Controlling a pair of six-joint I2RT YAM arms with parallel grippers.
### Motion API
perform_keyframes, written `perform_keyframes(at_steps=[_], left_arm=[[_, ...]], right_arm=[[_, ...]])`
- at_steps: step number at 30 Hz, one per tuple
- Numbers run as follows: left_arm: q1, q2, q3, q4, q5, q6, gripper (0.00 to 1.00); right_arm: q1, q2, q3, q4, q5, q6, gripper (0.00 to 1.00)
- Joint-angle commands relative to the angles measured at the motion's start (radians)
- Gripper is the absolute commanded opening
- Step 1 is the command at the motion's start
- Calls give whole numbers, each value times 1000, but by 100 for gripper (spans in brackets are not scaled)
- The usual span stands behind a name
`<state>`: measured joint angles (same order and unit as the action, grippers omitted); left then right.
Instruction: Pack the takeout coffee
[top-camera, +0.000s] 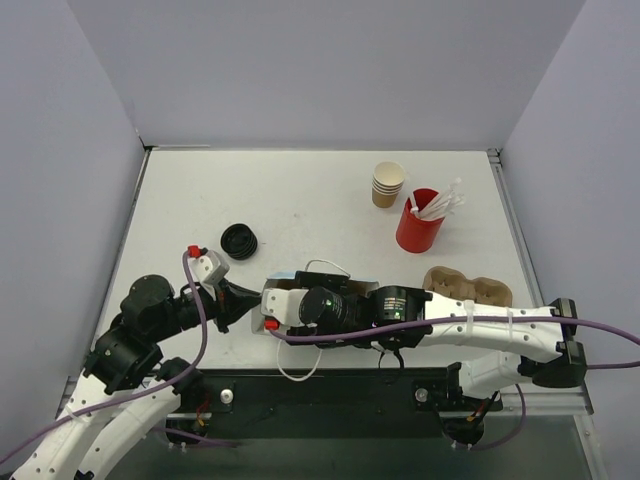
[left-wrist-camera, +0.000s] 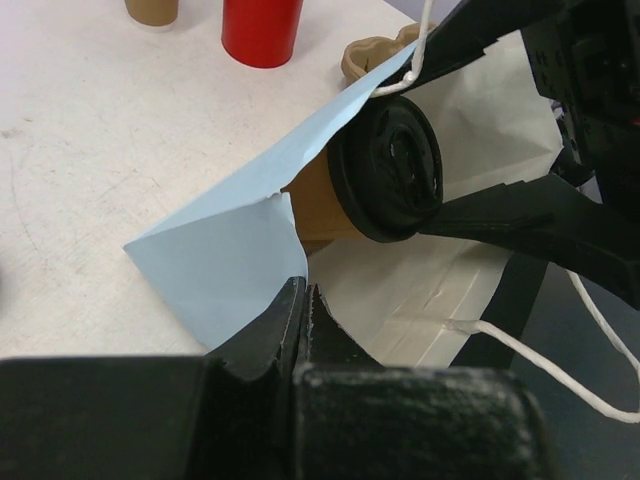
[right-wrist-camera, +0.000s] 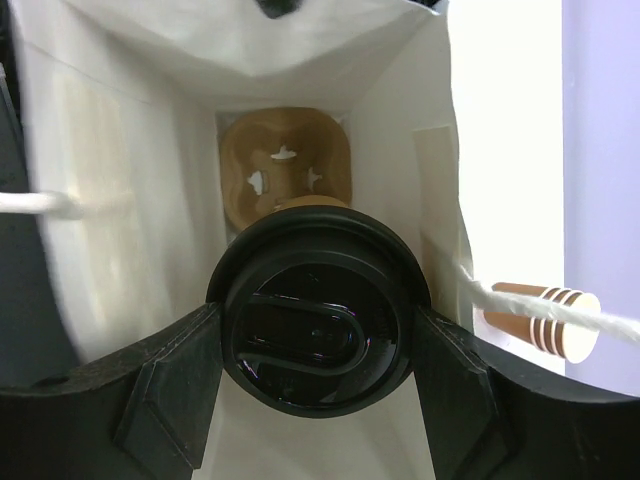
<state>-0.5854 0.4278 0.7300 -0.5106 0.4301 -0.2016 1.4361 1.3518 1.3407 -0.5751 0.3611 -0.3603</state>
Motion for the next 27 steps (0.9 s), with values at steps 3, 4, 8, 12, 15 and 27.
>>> perform_keyframes(at_steps=[3,4,8,12,15,27], left_arm=[[6,-33,3,93,-27,45,0],[6,-38,-3,113,-43,36,0],[6,-69,-32,182,-48,-65,0],[6,-112,-87,219,-40,-143,0],[6,-159,-118,207,-88,-138,0],[6,-78,-93,261,-226,87,0]], right_arm=[[-52,-46,-123,52,3,-75,43],[-54,-51,-141,55,1,-84,43],[-59,-65,-215,92,6,-83,43],[-59,-66,-229,139,13,-86,43],[-62,-60,-251,191,27,-101,43],[-138,10,-267,363,-14,-189,43]])
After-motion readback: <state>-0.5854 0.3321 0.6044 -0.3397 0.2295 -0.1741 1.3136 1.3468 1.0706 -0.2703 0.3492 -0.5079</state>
